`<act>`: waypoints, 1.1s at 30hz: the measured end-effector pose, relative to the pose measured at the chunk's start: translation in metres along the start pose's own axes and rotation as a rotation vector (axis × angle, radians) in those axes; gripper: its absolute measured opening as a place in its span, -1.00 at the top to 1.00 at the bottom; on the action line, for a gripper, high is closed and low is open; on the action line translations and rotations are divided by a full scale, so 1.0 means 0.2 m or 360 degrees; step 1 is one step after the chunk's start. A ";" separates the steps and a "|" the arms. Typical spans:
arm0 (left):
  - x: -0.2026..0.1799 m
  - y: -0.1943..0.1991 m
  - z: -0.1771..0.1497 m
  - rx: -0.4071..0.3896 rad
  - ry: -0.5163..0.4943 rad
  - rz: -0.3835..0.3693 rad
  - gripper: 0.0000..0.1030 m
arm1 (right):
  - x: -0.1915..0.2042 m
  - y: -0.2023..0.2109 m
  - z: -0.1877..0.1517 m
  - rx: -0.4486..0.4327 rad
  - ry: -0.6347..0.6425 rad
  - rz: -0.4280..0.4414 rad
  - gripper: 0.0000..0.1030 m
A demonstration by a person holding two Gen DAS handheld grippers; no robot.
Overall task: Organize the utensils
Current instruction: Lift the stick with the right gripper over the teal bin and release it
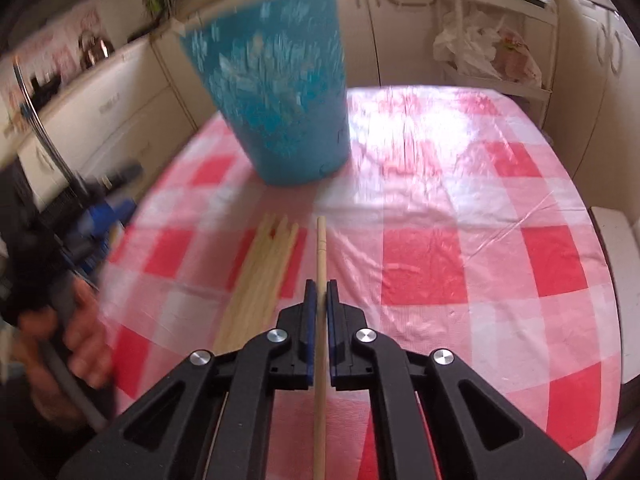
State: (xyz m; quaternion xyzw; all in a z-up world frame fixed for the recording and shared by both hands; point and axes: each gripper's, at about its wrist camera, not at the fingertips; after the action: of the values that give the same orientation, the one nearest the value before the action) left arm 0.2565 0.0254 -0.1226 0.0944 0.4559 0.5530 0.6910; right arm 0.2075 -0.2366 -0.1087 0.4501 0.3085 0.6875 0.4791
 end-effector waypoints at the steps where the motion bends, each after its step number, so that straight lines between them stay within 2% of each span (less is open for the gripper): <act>1: 0.00 0.00 0.00 0.0003 -0.0003 0.0002 -0.28 | -0.01 0.05 0.01 -0.0056 -0.0022 0.0041 0.89; 6: 0.01 0.00 0.00 0.0005 0.0010 -0.0003 -0.31 | 0.00 0.39 0.14 -0.0410 -0.0082 0.0253 0.89; 10: 0.01 -0.01 0.00 0.0011 0.0000 0.0002 -0.34 | 0.07 0.59 0.36 -0.0703 -0.0067 0.0345 0.89; 14: 0.01 -0.01 0.01 0.0011 0.0005 -0.0006 -0.35 | 0.19 0.63 0.67 -0.0927 -0.0032 0.0346 0.89; 17: 0.01 -0.01 0.01 0.0009 0.0009 -0.0024 -0.35 | 0.23 0.57 0.86 -0.1004 -0.0080 0.0312 0.89; 20: 0.01 -0.01 0.01 0.0008 0.0012 -0.0043 -0.35 | 0.26 0.48 1.01 -0.1031 -0.0133 0.0237 0.89; 25: 0.02 -0.01 0.00 0.0007 0.0013 -0.0072 -0.36 | 0.26 0.31 1.13 -0.0871 -0.0168 0.0116 0.88; 28: 0.02 0.00 0.00 0.0006 0.0014 -0.0077 -0.37 | 0.26 0.24 1.11 -0.0783 -0.0132 0.0078 0.87; 30: 0.02 0.00 0.00 0.0006 0.0016 -0.0076 -0.38 | 0.27 0.22 1.08 -0.0739 -0.0123 0.0064 0.64; 33: 0.02 0.00 0.00 0.0005 0.0025 -0.0072 -0.39 | 0.25 0.25 1.00 -0.0728 -0.0116 0.0085 0.62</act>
State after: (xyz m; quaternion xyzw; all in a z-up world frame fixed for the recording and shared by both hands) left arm 0.2573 0.0286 -0.1248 0.0809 0.4643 0.5371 0.6996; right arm 0.3653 -0.2095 0.0309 0.3624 0.1151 0.7352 0.5611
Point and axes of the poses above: each gripper's, at about its wrist camera, not at the fingertips, and y roughly against the way its jaws point, x to its left, z to its top, and after that the axes turned 12 degrees about x, right-handed
